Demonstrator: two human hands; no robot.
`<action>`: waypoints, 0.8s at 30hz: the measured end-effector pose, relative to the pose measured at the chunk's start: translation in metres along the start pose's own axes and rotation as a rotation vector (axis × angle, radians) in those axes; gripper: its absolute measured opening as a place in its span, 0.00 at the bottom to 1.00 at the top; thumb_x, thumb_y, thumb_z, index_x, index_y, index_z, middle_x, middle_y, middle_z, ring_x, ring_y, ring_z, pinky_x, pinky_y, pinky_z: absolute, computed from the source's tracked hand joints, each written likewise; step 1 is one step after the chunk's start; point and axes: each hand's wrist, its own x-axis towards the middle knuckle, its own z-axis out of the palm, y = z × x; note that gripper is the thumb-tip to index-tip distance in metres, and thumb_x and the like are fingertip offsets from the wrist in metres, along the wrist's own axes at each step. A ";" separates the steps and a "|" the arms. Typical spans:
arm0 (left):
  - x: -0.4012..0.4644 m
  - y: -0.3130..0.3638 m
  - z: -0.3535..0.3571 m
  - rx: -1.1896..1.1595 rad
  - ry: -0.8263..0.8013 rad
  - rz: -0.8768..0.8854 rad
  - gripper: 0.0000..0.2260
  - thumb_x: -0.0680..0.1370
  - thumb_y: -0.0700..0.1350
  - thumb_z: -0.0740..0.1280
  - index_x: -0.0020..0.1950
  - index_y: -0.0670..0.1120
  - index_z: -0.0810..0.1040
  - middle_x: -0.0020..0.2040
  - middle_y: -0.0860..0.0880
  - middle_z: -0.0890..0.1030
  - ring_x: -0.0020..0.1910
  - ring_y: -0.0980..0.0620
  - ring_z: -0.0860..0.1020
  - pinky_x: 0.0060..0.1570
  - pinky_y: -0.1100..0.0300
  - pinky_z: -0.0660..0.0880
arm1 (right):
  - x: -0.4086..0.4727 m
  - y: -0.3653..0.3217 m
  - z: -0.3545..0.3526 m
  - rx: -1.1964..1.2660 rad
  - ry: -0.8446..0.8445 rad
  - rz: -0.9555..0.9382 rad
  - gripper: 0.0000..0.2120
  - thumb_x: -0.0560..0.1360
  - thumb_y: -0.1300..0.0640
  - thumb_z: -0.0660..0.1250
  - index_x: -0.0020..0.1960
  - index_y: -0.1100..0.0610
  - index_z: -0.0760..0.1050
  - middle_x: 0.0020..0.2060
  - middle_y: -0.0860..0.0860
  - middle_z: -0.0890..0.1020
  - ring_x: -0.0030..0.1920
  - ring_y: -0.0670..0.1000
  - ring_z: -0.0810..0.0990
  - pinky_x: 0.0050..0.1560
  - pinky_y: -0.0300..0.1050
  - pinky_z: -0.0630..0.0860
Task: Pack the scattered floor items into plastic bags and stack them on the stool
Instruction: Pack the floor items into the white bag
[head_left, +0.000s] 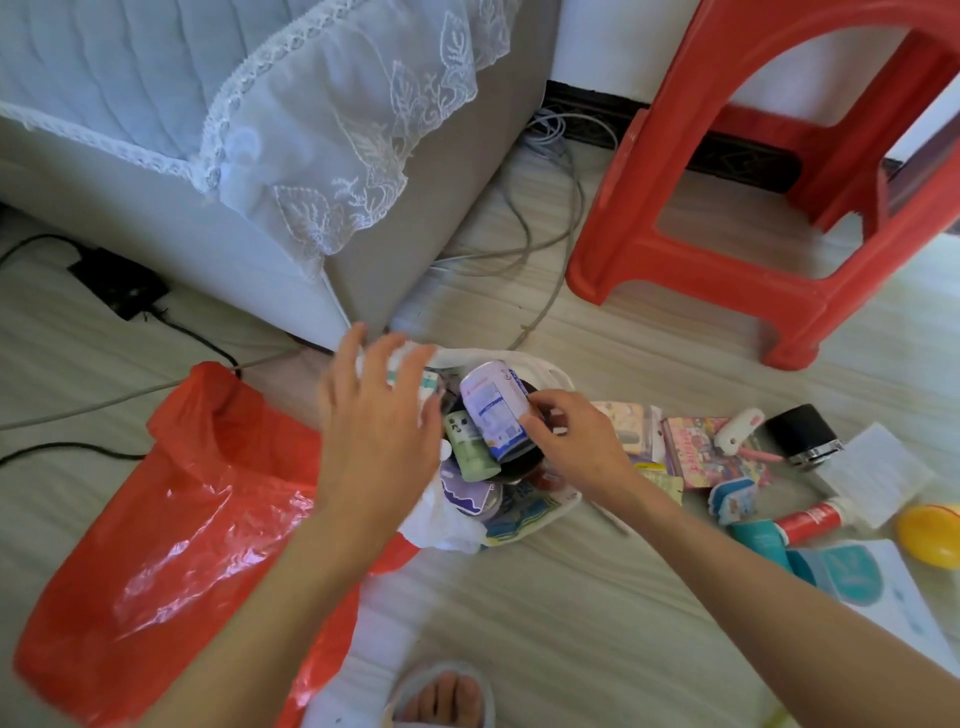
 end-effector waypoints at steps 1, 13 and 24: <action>-0.005 0.007 0.008 0.024 -0.013 0.072 0.17 0.71 0.45 0.61 0.59 0.45 0.75 0.60 0.43 0.75 0.67 0.40 0.62 0.60 0.47 0.60 | -0.001 0.002 -0.001 0.021 -0.001 0.011 0.14 0.75 0.54 0.65 0.59 0.56 0.76 0.55 0.54 0.79 0.54 0.53 0.78 0.60 0.49 0.73; -0.023 0.038 0.030 0.275 -0.204 0.272 0.17 0.71 0.47 0.58 0.57 0.46 0.76 0.62 0.40 0.75 0.67 0.34 0.67 0.65 0.36 0.51 | -0.033 0.049 -0.041 -0.180 -0.021 -0.027 0.22 0.77 0.51 0.61 0.70 0.53 0.65 0.67 0.52 0.71 0.67 0.52 0.69 0.66 0.46 0.66; -0.079 0.129 0.144 0.076 -0.492 0.660 0.33 0.59 0.35 0.70 0.64 0.44 0.69 0.61 0.41 0.77 0.63 0.42 0.74 0.58 0.49 0.75 | -0.106 0.176 -0.082 -0.345 0.105 0.354 0.22 0.77 0.57 0.61 0.70 0.58 0.64 0.65 0.57 0.71 0.64 0.57 0.69 0.63 0.47 0.66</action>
